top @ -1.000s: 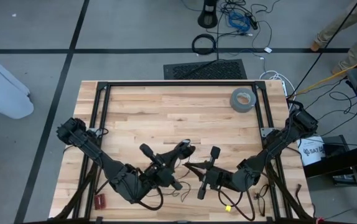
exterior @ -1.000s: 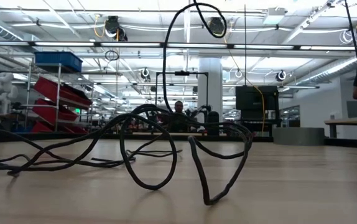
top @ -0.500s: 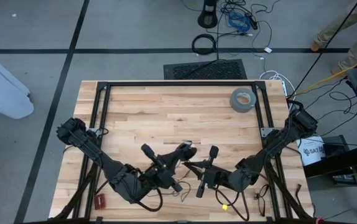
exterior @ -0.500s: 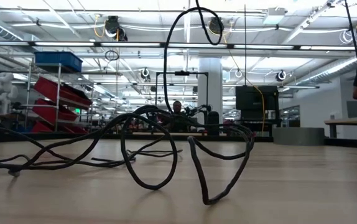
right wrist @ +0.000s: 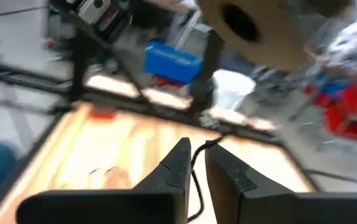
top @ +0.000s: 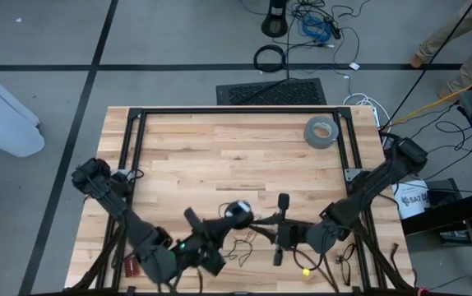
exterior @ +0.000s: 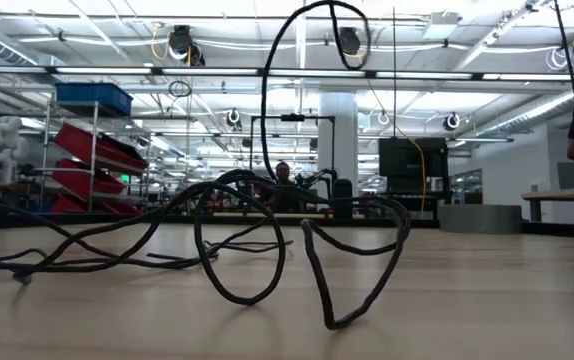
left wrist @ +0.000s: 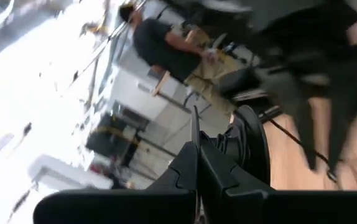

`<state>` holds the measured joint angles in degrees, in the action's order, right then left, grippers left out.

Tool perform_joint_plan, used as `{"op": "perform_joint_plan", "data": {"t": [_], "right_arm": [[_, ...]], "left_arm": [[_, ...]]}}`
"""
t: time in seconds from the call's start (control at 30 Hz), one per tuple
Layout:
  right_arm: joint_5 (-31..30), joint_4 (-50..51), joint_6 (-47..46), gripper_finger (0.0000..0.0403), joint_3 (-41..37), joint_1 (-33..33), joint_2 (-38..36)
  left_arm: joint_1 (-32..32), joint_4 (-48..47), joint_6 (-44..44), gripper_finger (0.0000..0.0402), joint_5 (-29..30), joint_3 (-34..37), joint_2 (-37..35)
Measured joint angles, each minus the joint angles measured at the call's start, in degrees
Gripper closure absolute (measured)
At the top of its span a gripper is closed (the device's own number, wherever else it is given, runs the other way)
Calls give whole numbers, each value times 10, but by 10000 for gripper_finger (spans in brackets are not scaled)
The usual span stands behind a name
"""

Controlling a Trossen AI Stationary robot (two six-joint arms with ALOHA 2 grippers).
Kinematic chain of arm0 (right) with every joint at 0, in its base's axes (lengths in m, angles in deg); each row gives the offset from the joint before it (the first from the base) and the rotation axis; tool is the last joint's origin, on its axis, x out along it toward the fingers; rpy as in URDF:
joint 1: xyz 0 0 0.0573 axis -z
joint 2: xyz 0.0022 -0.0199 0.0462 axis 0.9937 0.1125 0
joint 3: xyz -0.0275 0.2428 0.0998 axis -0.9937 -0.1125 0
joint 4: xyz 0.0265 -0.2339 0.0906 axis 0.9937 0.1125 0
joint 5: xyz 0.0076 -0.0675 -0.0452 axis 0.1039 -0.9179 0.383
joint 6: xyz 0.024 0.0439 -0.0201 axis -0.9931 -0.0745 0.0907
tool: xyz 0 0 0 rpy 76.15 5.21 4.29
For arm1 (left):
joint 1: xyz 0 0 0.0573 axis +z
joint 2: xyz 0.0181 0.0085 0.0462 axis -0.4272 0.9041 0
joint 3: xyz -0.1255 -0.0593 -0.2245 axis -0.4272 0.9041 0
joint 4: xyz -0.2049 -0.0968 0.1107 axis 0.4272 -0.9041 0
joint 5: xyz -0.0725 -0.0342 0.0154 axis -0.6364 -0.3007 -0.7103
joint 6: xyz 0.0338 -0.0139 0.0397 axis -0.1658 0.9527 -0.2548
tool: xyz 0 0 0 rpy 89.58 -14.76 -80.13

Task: Coil cords
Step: Coil the black wire onto the spool

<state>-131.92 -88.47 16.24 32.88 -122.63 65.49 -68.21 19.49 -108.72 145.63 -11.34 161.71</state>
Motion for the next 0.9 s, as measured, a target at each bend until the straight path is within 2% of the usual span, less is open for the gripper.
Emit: {"op": "perform_joint_plan", "data": {"t": [0.1,0.23,0.43,0.57,0.7,0.9], "right_arm": [[74,69,-36,360,0,0,-29],[144,91,-45,354,0,-1,-43],[158,88,-49,353,0,6,-42],[193,33,-47,353,0,-3,-40],[195,-18,-19,353,0,-18,-24],[194,-27,-31,343,0,-24,-2]], "left_arm": [[-23,-29,-31,400,-13,0,0],[-46,-35,-59,400,-38,0,0],[-57,-30,-58,400,-50,0,-1],[-56,-30,-55,400,-31,0,-1],[-56,-30,-55,400,-30,0,-1],[-57,-31,-59,400,-30,0,-1]]}}
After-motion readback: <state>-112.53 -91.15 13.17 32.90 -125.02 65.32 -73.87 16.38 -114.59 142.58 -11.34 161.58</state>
